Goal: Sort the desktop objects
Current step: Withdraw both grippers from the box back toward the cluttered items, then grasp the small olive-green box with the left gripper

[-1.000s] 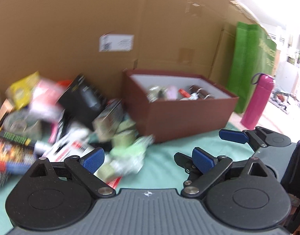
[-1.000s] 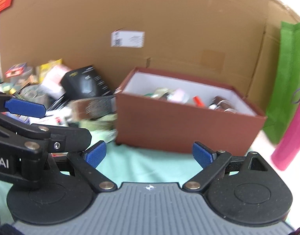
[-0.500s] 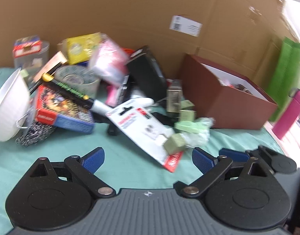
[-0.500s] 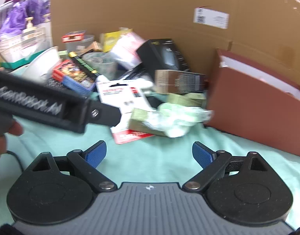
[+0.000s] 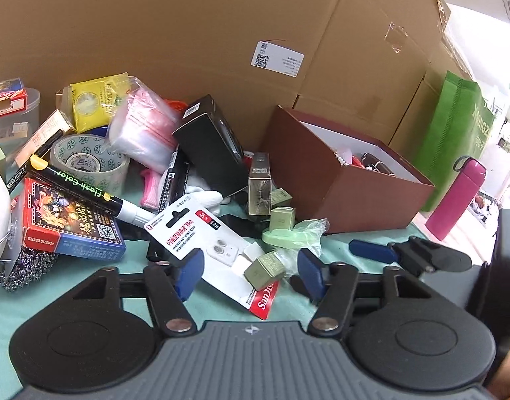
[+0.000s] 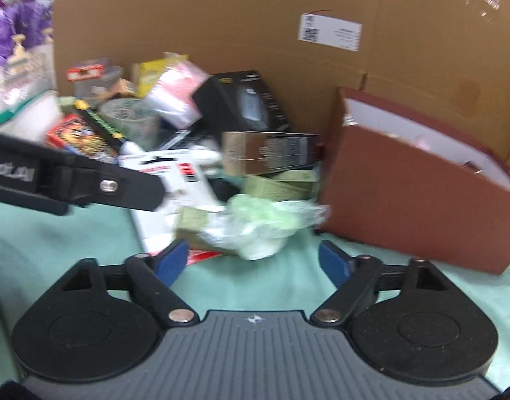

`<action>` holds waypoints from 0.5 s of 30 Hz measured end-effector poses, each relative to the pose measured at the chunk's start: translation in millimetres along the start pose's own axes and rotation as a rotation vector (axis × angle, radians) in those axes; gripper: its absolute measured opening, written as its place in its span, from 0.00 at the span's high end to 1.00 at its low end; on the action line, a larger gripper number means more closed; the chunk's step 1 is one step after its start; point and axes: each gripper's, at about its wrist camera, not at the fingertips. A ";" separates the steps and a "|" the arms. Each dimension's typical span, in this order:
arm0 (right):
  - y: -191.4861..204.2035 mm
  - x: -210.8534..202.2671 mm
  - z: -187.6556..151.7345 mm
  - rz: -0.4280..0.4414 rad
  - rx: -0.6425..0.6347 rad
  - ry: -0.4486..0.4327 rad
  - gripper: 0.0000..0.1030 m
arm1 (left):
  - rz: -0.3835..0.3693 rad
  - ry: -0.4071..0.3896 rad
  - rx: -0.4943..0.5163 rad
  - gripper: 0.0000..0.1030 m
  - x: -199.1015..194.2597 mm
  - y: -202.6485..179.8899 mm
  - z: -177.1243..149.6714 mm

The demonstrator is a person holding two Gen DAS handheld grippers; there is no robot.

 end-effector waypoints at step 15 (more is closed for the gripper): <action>-25.1 11.2 6.4 0.053 0.071 0.000 0.75 | -0.046 0.050 0.048 0.43 8.7 -2.0 -2.6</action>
Point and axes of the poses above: each gripper's, at about its wrist camera, not at the fingertips, and x roughly the way its jaws point, y to its left, z to its top, and after that the axes turned 13 degrees about y, right-handed
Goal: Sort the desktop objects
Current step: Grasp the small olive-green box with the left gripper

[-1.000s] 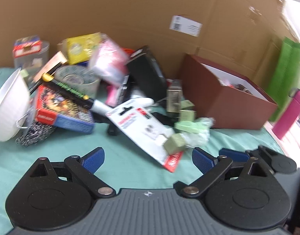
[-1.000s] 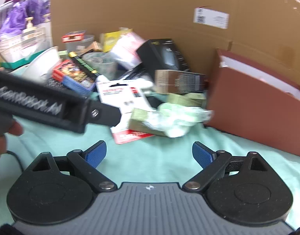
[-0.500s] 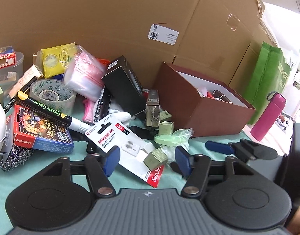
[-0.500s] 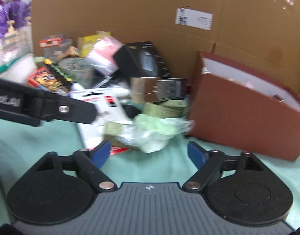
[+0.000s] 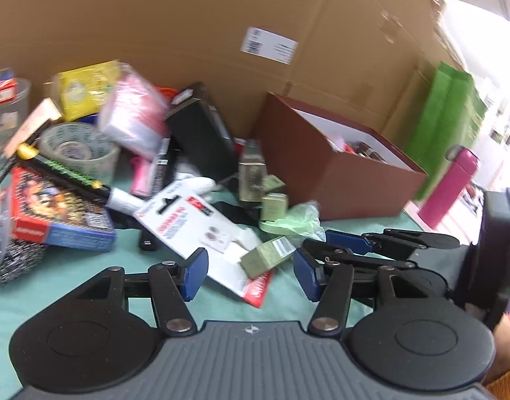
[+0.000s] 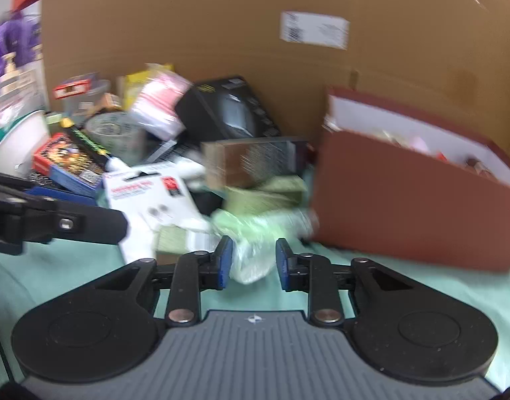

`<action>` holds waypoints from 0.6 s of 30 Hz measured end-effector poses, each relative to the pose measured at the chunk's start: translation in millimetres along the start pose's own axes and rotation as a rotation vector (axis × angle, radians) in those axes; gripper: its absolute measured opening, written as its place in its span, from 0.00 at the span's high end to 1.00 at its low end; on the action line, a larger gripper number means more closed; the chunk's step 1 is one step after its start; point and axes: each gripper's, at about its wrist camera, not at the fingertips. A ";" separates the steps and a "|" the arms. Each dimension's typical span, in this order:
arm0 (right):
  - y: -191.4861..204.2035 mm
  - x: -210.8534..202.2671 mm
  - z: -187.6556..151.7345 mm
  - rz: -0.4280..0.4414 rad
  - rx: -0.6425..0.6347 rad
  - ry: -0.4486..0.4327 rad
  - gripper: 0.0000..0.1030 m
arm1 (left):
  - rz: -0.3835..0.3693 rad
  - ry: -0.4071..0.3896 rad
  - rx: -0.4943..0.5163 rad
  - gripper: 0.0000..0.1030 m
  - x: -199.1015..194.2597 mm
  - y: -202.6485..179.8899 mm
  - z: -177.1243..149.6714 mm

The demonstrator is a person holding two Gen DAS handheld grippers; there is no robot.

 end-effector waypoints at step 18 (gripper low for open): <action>6.5 -26.2 -48.5 0.096 -0.070 0.052 0.47 | -0.096 0.131 0.057 0.72 39.0 -10.8 -9.5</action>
Point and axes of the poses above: each gripper's, at about its wrist camera, not at the fingertips, and x roughly the way its jaws point, y to its left, z to its top, and after that the axes turned 13 degrees about y, right-handed
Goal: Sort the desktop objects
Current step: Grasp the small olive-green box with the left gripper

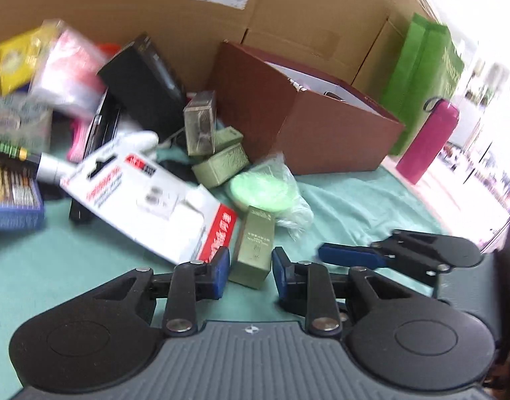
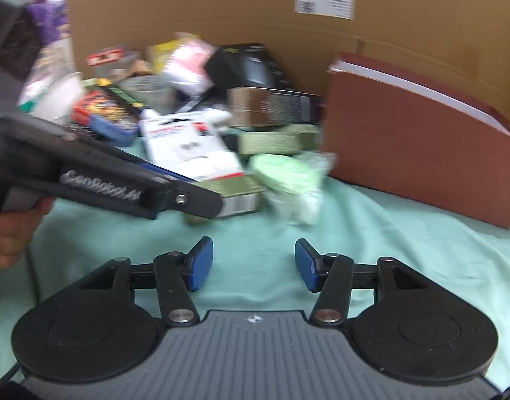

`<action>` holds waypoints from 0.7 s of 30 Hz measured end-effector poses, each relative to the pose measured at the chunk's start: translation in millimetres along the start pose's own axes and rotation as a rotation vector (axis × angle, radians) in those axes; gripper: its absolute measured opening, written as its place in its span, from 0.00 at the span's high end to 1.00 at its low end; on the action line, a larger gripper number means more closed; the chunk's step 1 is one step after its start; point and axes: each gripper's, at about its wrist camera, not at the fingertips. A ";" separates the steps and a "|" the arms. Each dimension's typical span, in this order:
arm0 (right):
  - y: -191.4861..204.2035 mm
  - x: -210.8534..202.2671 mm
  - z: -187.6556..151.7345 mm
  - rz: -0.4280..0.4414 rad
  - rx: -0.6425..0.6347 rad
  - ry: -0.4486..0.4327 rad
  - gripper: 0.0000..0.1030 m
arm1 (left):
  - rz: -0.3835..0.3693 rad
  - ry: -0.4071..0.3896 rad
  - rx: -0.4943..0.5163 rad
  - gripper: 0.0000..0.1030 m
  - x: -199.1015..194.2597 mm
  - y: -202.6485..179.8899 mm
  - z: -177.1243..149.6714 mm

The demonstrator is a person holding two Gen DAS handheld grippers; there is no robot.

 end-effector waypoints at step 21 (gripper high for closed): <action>17.0 13.5 18.9 0.070 -0.031 -0.042 0.56 | 0.031 0.054 0.071 0.71 13.6 -18.8 13.3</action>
Point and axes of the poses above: each gripper's, at about its wrist camera, not at the fingertips, and x roughly the way its jaws point, y to its left, z to its top, and after that the axes turned 13 degrees about y, right-handed
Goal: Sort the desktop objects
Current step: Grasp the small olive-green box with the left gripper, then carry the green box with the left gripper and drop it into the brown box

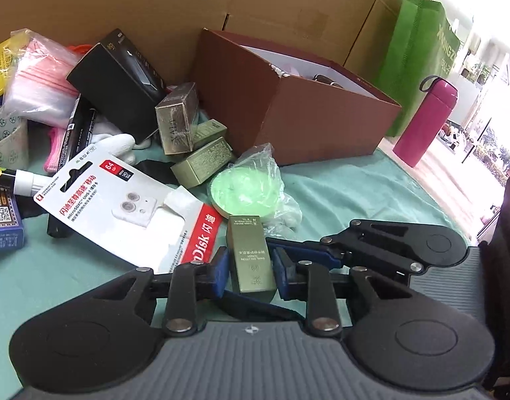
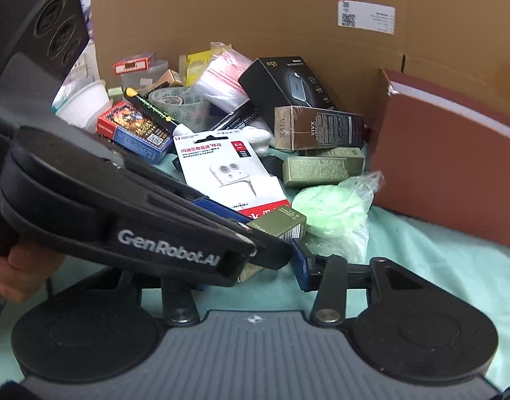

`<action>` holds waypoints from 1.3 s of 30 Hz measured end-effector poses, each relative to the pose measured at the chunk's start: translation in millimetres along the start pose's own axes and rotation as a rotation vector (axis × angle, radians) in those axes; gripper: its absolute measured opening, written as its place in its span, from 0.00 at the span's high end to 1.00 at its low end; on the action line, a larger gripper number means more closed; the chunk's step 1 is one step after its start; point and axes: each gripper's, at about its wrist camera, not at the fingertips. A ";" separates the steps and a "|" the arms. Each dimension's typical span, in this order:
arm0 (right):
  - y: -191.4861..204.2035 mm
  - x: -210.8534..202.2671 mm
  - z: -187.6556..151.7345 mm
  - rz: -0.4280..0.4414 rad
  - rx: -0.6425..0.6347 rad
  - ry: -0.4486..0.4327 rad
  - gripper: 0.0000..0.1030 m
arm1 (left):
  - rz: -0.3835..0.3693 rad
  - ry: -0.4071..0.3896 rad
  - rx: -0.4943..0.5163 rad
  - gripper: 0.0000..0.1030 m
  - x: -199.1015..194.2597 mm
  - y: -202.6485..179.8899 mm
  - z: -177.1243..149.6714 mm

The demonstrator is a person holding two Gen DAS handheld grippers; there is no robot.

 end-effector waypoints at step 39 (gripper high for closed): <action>-189.3 -30.4 84.2 -0.235 0.115 -0.236 0.53 | 0.017 -0.206 0.187 0.47 61.1 -88.6 206.2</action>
Point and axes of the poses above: each gripper's, at about its wrist camera, not at the fingertips, and x roughly the way its jaws point, y to its left, z to its top, and after that the axes turned 13 degrees about y, right-handed
